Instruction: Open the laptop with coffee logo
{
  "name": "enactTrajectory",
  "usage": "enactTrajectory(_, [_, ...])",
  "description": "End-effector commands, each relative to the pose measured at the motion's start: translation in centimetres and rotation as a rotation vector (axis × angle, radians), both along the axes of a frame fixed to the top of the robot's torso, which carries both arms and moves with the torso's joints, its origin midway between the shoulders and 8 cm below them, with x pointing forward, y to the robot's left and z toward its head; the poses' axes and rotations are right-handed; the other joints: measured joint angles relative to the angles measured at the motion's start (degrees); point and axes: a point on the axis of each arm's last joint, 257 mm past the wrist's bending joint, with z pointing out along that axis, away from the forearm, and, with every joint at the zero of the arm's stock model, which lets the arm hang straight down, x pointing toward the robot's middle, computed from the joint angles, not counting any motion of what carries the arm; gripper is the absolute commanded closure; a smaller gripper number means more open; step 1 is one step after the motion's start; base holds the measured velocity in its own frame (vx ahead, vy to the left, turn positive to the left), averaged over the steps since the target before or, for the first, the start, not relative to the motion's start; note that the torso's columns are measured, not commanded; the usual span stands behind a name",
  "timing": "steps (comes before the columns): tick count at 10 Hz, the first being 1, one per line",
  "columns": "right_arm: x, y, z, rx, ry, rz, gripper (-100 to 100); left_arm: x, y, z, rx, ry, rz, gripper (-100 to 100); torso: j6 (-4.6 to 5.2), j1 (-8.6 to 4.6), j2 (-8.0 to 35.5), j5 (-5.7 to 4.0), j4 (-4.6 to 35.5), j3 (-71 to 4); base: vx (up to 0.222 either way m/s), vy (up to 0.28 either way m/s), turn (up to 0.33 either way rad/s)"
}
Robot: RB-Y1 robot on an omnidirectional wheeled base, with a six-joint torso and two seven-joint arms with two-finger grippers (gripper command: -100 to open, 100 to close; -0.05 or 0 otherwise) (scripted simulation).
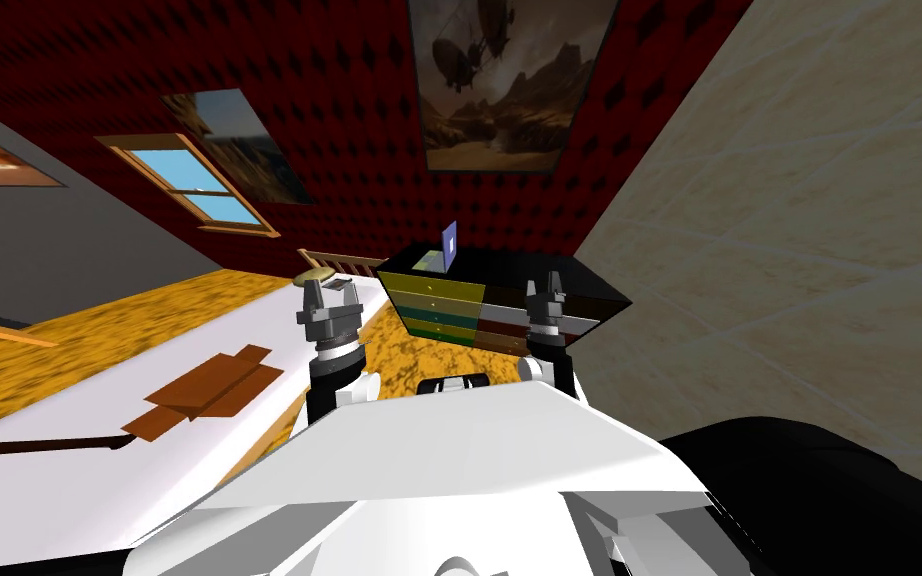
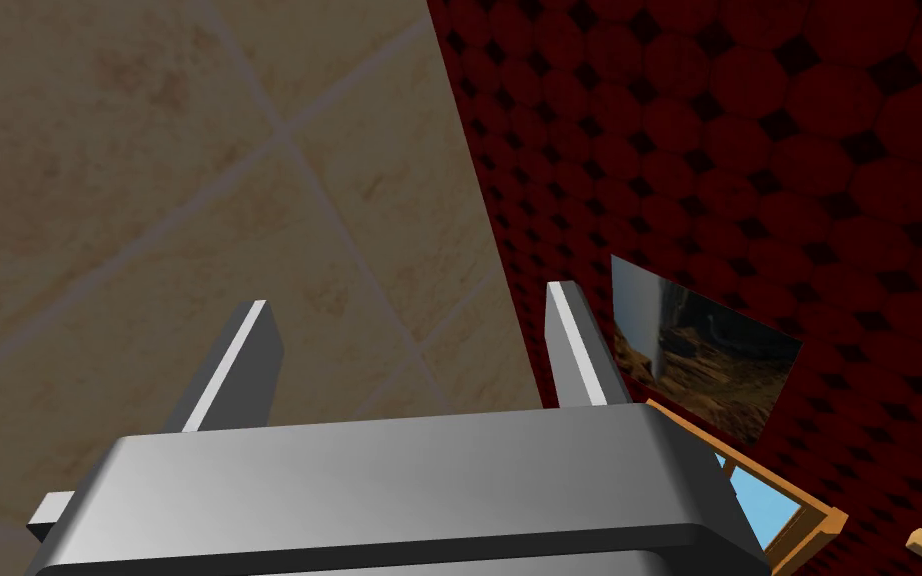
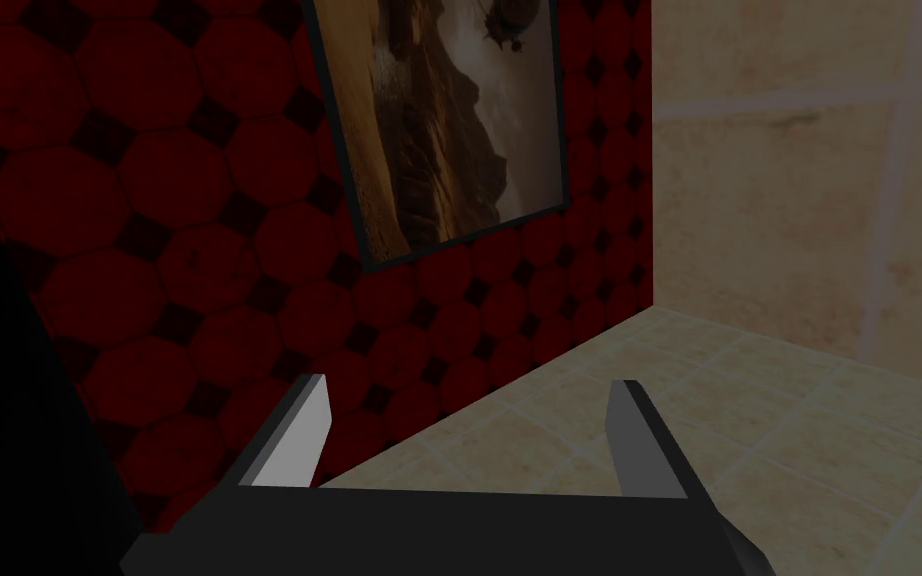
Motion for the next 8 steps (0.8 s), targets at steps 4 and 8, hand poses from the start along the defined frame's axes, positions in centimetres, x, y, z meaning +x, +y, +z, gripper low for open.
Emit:
enactTrajectory(4, [0.0,0.0,0.0,0.0,0.001,0.0,0,0.6,-1.1,-0.4,0.098,0.032,-0.038,-100,0.0,-0.01,10.8,0.0,10.9,-22.0,0.024,-0.012,-0.026])
enactTrajectory(8, [0.0,0.0,0.0,0.0,0.001,0.0,0,2.1,-1.7,-1.3,0.191,0.091,-0.036,-100,0.01,-0.06,11.0,-0.01,11.1,-22.4,0.086,-0.04,-0.084])
